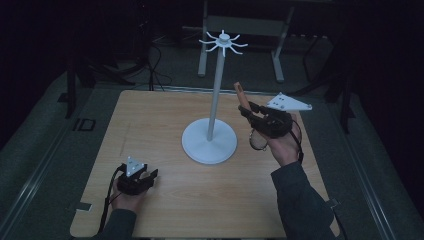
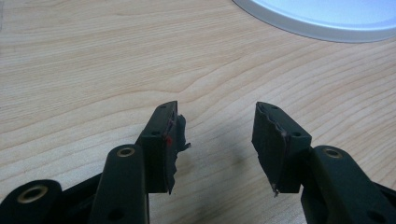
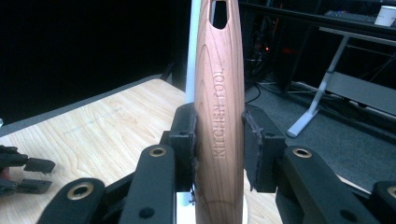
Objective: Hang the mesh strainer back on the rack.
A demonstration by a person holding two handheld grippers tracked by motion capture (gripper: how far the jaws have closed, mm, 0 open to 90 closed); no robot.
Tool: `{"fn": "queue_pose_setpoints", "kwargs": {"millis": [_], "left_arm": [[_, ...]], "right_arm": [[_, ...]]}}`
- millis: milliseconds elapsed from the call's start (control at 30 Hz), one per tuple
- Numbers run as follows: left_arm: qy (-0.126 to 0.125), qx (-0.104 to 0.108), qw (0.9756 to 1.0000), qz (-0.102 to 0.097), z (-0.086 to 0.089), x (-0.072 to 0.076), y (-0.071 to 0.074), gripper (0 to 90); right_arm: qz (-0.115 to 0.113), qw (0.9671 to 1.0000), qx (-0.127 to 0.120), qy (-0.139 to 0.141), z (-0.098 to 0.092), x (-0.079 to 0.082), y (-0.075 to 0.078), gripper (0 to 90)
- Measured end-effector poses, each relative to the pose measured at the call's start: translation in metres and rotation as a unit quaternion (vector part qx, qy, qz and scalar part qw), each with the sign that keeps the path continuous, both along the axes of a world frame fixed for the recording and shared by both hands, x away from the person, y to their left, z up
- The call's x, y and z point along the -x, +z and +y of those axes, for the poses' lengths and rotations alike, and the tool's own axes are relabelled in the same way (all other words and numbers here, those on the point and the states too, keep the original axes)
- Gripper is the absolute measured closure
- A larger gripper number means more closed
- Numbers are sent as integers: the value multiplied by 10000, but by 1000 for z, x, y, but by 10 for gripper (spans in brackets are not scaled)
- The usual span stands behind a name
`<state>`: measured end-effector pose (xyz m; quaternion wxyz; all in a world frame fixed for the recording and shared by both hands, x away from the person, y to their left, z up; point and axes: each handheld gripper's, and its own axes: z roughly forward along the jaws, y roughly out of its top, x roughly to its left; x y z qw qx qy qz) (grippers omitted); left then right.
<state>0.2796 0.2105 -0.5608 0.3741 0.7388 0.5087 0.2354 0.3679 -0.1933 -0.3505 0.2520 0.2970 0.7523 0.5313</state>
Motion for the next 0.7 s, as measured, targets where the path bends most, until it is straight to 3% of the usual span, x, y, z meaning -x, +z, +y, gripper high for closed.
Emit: {"fn": "queue_pose_setpoints", "kwargs": {"millis": [700], "left_arm": [[19,38,10000,25,1,-1,0,512]], "right_arm": [[-99,9999,-105,19,3,-1,11,677]]}}
